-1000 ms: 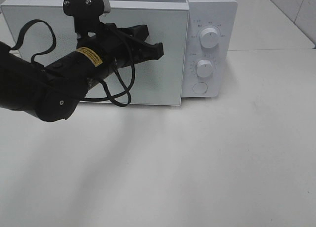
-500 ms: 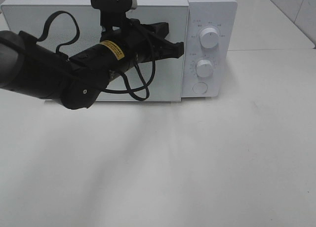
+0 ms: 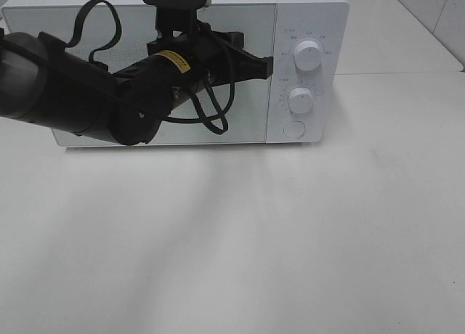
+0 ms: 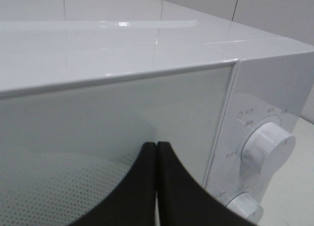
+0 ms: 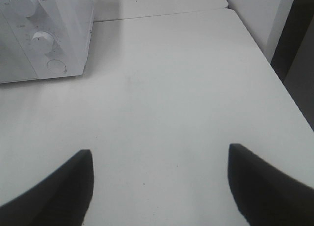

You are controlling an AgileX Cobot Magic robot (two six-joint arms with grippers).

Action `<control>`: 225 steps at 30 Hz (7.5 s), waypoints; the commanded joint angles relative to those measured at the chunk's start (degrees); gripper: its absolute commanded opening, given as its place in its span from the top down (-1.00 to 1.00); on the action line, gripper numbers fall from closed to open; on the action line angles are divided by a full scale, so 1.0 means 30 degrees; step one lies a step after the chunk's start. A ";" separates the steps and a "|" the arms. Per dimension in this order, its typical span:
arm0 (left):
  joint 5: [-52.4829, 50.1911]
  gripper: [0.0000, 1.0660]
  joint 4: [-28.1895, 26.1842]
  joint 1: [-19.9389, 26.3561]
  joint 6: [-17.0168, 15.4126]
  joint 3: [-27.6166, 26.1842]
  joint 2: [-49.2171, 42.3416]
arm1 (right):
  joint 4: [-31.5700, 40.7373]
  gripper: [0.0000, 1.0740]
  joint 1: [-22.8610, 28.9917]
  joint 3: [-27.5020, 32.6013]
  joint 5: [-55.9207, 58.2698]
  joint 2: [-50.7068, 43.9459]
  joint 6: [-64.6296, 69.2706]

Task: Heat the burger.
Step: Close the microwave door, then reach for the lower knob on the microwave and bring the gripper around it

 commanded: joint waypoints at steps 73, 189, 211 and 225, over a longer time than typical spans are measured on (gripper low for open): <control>3.2563 -0.88 0.2941 1.1211 -0.0458 0.7086 -1.2777 | -0.0038 -0.34 -0.0095 0.0095 -0.0095 -0.0477 0.0000; 3.3193 -0.88 0.3552 1.4362 -0.0955 1.2013 -3.9267 | -0.0019 -0.34 -0.0095 0.0936 -0.7792 0.3915 0.0229; 3.3193 -0.88 0.3571 1.4362 -0.0955 1.2013 -3.9267 | -0.0038 -0.34 -0.0095 0.4412 -1.6692 0.8289 0.0229; 3.3193 -0.88 0.3571 1.4362 -0.0955 1.2013 -3.9267 | -0.0019 -0.34 -0.0095 0.4393 -2.2384 1.3694 0.1203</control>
